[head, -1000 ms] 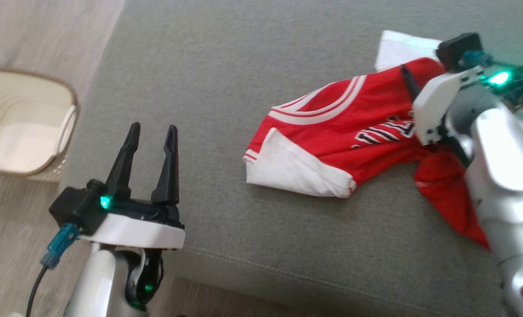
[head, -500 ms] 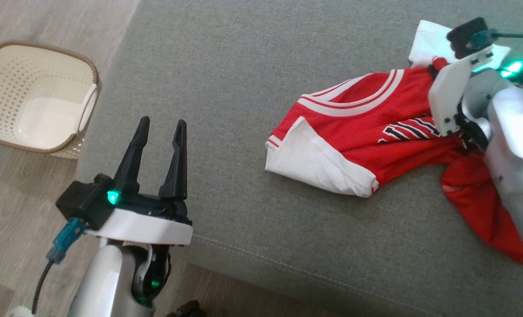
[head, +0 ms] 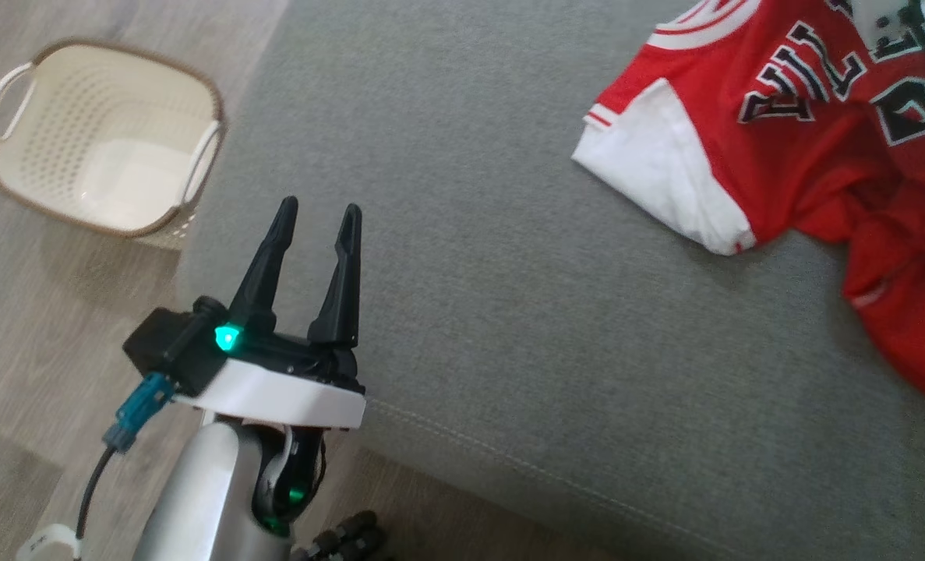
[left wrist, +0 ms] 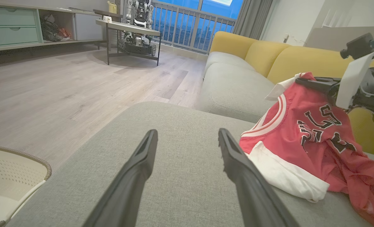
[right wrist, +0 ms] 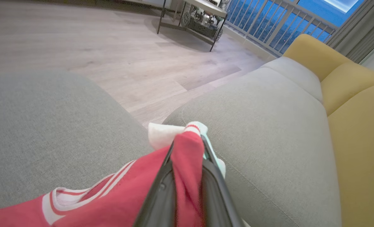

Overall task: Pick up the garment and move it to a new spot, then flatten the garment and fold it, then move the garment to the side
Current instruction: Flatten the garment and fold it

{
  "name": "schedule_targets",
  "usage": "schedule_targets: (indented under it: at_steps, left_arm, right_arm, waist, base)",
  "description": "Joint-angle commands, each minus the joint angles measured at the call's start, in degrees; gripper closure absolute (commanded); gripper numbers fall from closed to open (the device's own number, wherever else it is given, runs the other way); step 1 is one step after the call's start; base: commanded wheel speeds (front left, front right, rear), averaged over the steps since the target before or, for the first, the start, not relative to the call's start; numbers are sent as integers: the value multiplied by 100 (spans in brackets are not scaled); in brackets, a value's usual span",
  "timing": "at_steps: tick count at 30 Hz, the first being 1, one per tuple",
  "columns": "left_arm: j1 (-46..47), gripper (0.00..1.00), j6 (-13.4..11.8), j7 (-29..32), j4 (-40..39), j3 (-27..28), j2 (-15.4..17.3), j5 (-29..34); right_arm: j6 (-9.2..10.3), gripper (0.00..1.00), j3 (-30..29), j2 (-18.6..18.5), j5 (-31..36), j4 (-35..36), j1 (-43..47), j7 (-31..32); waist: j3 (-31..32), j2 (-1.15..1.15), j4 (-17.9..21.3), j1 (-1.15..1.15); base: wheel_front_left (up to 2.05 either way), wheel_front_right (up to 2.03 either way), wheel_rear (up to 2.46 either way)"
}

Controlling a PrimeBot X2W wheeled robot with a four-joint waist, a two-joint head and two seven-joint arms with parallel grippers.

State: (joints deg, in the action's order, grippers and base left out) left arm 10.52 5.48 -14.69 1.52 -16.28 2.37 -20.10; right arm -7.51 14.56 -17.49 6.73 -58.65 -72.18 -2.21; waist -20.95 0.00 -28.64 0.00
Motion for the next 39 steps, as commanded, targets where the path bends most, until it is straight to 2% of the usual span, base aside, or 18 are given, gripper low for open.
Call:
schedule_targets:
  at_steps: [1,2,3,4,8,12,22,26,29,32,33,39]
  left_arm:
    - [191,0,-47,-30,-189,155,51,-59]
    - [204,0,-58,-30,-190,134,51,-84]
    - [215,0,-70,-30,-192,114,51,-107]
    - [222,0,-81,-30,-193,98,51,-124]
    - [231,0,-133,-30,-174,100,51,-140]
    - [245,0,-142,-30,-167,220,51,-70]
    - [177,0,-103,-30,-276,665,51,309]
    - [99,0,-99,-30,-301,790,51,395]
    - [17,0,-148,-30,-328,872,51,386]
    - [-107,0,-216,-30,-356,945,51,366]
    - [-107,0,-216,-30,-356,945,51,366]
    - [-324,0,-292,-30,-336,1014,51,404]
  right_arm:
    - [2,100,-8,173,195,9,-163,-98]
    - [2,92,-39,193,321,-102,-232,-97]
    - [2,7,-87,212,438,-221,-280,-64]
    - [2,0,-120,252,539,-344,-303,-26]
    - [2,0,-284,473,717,-707,-278,-16]
    - [2,0,-421,609,796,-910,-123,-144]
    - [2,0,-1240,1061,467,-484,524,-1120]
    - [2,0,-1564,1252,200,134,1178,-1255]
    - [2,0,-1654,1377,-62,866,1885,-1273]
    - [2,0,-1430,1438,-353,1839,2739,-1276]
    - [2,0,-1430,1438,-353,1839,2739,-1276]
    - [2,0,-1323,1458,-1025,3491,4525,-1277]
  waist:
    - [-100,0,-138,0]
    - [-125,0,-174,0]
    - [-148,0,-205,0]
    - [-160,0,-225,0]
    - [-145,0,-193,0]
    - [-8,0,29,0]
    - [672,0,1019,0]
    - [958,0,1410,0]
    - [1113,0,1694,0]
    - [1209,0,1993,0]
    - [1209,0,1993,0]
    - [1328,0,2370,0]
  base:
    - [0,0,0]
    - [0,0,0]
    - [0,0,0]
    - [0,0,0]
    - [0,0,0]
    - [0,0,0]
    - [0,0,0]
    - [0,0,0]
    - [0,0,0]
    - [0,0,0]
    - [0,0,0]
    - [0,0,0]
